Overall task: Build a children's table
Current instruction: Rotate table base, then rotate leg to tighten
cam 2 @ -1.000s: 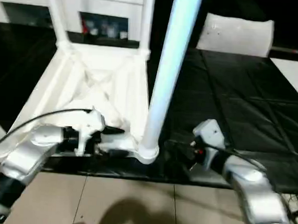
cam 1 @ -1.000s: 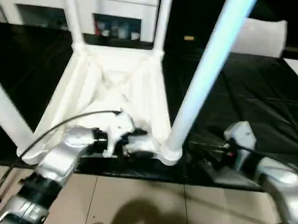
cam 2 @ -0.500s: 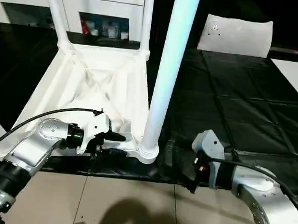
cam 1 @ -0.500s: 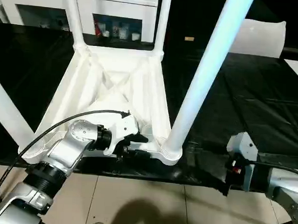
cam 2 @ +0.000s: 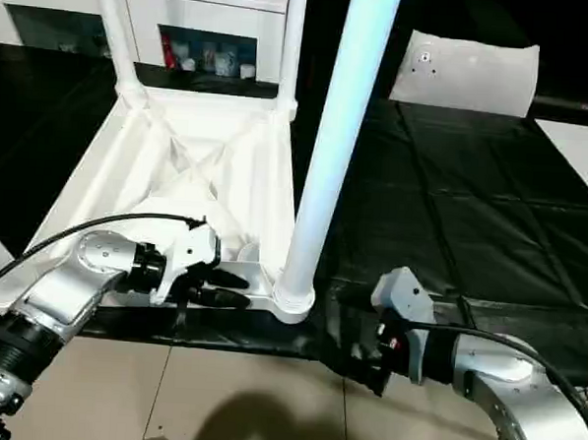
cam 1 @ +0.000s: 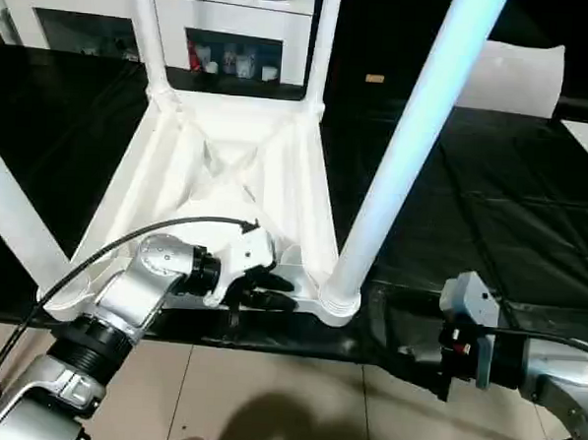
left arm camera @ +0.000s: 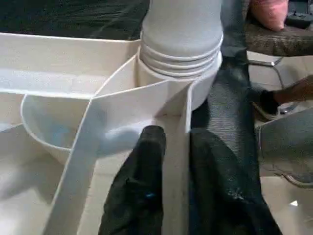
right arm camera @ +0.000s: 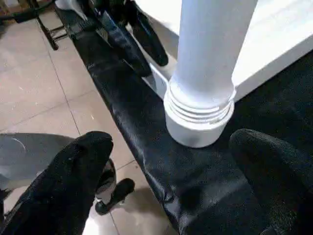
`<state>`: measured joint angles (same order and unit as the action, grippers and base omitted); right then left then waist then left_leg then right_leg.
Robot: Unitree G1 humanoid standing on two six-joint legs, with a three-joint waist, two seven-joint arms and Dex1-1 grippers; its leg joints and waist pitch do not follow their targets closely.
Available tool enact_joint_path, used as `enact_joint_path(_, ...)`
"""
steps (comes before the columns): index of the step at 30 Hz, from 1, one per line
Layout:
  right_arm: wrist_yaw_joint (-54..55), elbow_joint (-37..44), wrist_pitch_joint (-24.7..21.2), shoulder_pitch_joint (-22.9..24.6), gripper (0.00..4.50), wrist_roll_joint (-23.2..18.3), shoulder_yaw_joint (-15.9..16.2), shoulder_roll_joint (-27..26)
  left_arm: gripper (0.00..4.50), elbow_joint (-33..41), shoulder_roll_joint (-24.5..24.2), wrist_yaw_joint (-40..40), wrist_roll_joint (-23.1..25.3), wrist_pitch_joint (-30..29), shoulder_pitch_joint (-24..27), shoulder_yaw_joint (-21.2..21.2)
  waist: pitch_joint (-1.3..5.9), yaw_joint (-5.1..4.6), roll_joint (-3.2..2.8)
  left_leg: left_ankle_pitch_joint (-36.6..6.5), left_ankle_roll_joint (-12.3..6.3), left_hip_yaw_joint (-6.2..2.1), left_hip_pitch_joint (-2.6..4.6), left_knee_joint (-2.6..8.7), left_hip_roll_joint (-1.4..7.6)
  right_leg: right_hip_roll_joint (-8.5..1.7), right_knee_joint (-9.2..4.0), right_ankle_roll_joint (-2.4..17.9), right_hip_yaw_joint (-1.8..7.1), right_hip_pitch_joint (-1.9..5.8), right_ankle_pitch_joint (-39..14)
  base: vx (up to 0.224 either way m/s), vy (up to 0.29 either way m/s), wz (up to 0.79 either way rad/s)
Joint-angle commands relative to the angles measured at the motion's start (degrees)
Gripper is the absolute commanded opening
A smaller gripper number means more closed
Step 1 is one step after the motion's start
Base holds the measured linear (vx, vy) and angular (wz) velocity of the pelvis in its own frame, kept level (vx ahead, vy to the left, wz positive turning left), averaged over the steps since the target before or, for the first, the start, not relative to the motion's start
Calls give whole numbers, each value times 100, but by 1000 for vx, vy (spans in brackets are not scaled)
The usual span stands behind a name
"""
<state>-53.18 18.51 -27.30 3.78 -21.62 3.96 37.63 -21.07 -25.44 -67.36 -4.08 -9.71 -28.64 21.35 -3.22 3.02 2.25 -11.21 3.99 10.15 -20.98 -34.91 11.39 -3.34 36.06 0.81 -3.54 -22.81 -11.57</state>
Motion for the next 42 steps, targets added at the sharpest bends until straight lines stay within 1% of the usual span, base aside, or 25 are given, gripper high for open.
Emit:
enact_joint_path(1, -68, -130, 133, -73, 450, 97, 25, 21, 71, -136, -61, -62, 135, -87, 36, 170, 325, 16, 37, -1086, -194, -73, 33, 414, 204, -464, -547, 832, 306, 262, -1669, 0, 0, 0)
enact_joint_path(4, -90, -214, 207, -80, 450, 135, 52, 8, 61, -148, -71, -114, 164, -90, 28, 211, 319, 21, 43, -1161, -181, -74, 40, 417, 203, -468, -576, 768, 306, 255, -1886, 0, 0, 0)
enact_joint_path(7, -96, -295, 320, -90, 450, 176, 91, 10, 26, -171, -73, -162, 231, -80, 11, 266, 314, 18, 42, -1182, -174, -80, 38, 425, 206, -466, -583, 741, 304, 250, -1952, 0, 0, 0)
enact_joint_path(8, -95, -301, 329, -95, 450, 181, 97, 8, 24, -180, -70, -169, 242, -75, 7, 269, 317, 19, 39, -1189, -173, -80, 43, 425, 207, -469, -587, 732, 303, 248, -1984, 0, 0, 0)
enact_joint_path(11, -91, -303, 350, -95, 450, 182, 109, 13, 24, -178, -86, -223, 289, -82, -4, 314, 333, 21, 45, -1093, -188, -81, 32, 418, 206, -466, -565, 758, 305, 263, -1817, 0, 0, 0)
enact_joint_path(14, -91, -303, 350, -95, 450, 182, 109, 13, 24, -178, -86, -223, 289, -82, -4, 314, 334, 21, 41, -1042, -219, -76, 30, 418, 207, -456, -541, 856, 303, 266, -1584, 0, 0, 0)
enact_joint_path(18, -85, -301, 364, -95, 450, 185, 118, 15, 18, -166, -95, -240, 309, -72, -3, 331, 328, 20, 38, -1096, -212, -76, 34, 420, 208, -460, -551, 863, 302, 264, -1669, 0, 0, 0)
enact_joint_path(20, 18, -296, 362, -265, 450, 225, 175, -83, 8, -195, -86, -269, 326, 38, -5, 344, 328, 20, 21, -1122, -201, -82, 43, 423, 208, -462, -558, 854, 300, 258, -1725, 0, 0, 0)
enact_joint_path(21, 98, -321, 378, -415, 450, 262, 211, -170, 8, -224, -70, -289, 323, 119, -8, 335, 330, -5, 25, -1110, -184, -88, 21, 430, 195, -454, -551, 847, 292, 266, -1722, 0, 0, 0)
enact_joint_path(22, 131, -333, 385, -480, 450, 278, 225, -209, 8, -237, -63, -298, 320, 153, -10, 331, 326, -10, 20, -1155, -161, -87, 39, 430, 199, -461, -562, 820, 291, 254, -1826, 0, 0, 0)
enact_joint_path(23, 213, -441, 393, -701, 450, 295, 229, -332, 8, -284, -56, -387, 266, 235, -22, 317, 331, -18, 22, -1152, -157, -83, 47, 426, 203, -467, -566, 822, 297, 253, -1828, 0, 0, 0)
enact_joint_path(24, 243, -550, 425, -891, 450, 315, 247, -415, 8, -329, -69, -509, 227, 327, -40, 327, 338, -25, 28, -1100, -146, -84, 41, 426, 199, -465, -546, 858, 300, 254, -1745, 0, 0, 0)
enact_joint_path(25, 199, -623, 455, -1001, 450, 293, 273, -462, 8, -363, -86, -601, 215, 384, -58, 346, 348, -23, 23, -1073, -134, -78, 57, 421, 202, -461, -540, 887, 302, 250, -1661, 0, 0, 0)
enact_joint_path(26, 199, -623, 455, -1001, 450, 293, 273, -462, 8, -363, -86, -601, 215, 384, -58, 346, 350, -24, 21, -1038, -134, -75, 55, 417, 203, -463, -525, 916, 310, 254, -1564, 0, 0, 0)
enact_joint_path(27, -15, -749, 500, -1165, 450, 208, 362, -511, 8, -483, -112, -742, 275, 544, -120, 379, 364, -8, 17, -904, -168, -70, 55, 417, 212, -455, -484, 999, 315, 272, -1190, 0, 0, 0)
enact_joint_path(29, -84, -789, 520, -1208, 450, 215, 410, -511, 8, -532, -123, -775, 299, 599, -147, 394, 375, 6, 13, -828, -221, -59, 52, 406, 205, -455, -464, 1083, 316, 282, -950, 0, 0, 0)
enact_joint_path(30, -158, -859, 576, -1264, 423, 264, 486, -511, 0, -589, -136, -810, 323, 659, -182, 409, 378, 31, 11, -778, -223, -56, 60, 406, 215, -455, -444, 1123, 317, 284, -810, 0, 0, 0)
enact_joint_path(32, -348, -1101, 628, -1425, 423, 298, 645, -568, 0, -730, -144, -864, 361, 783, -289, 414, 385, 30, 25, -742, -249, -59, 48, 406, 207, -460, -430, 1170, 305, 302, -735, 0, 0, 0)
enact_joint_path(33, -402, -1186, 650, -1482, 413, 307, 691, -592, 0, -783, -143, -885, 376, 840, -325, 415, 379, 31, 20, -784, -247, -53, 56, 403, 209, -461, -434, 1182, 308, 289, -767, 0, 0, 0)
enact_joint_path(34, -489, -1261, 644, -1537, 404, 292, 741, -606, 0, -824, -150, -916, 391, 894, -358, 422, 374, 27, 40, -819, -232, -52, 50, 405, 204, -465, -443, 1173, 307, 299, -860, 0, 0, 0)
enact_joint_path(35, -592, -1379, 661, -1617, 391, 278, 806, -624, 0, -882, -162, -976, 408, 964, -400, 428, 373, 33, 34, -849, -223, -57, 56, 407, 208, -471, -447, 1171, 306, 299, -923, 0, 0, 0)
enact_joint_path(36, -659, -1468, 689, -1673, 382, 278, 842, -641, 0, -913, -175, -1016, 420, 1006, -428, 438, 361, 30, 32, -924, -198, -54, 60, 409, 205, -474, -472, 1135, 307, 291, -1117, 0, 0, 0)
enact_joint_path(39, -784, -1614, 732, -1767, 359, 277, 904, -674, 0, -976, -214, -1113, 441, 1093, -473, 444, 354, 41, 34, -968, -149, -54, 66, 412, 207, -478, -495, 1034, 315, 283, -1338, 0, 0, 0)
enact_joint_path(41, -908, -1796, 810, -1871, 341, 292, 961, -695, 0, -1044, -241, -1210, 430, 1156, -527, 443, 340, 41, 14, -966, -146, -62, 61, 422, 211, -478, -491, 1041, 310, 271, -1309, 0, 0, 0)
enact_joint_path(42, -963, -1873, 839, -1916, 326, 297, 987, -700, 0, -1066, -249, -1243, 423, 1172, -550, 442, 340, 34, 19, -1000, -135, -59, 69, 424, 209, -472, -497, 1054, 308, 268, -1332, 0, 0, 0)
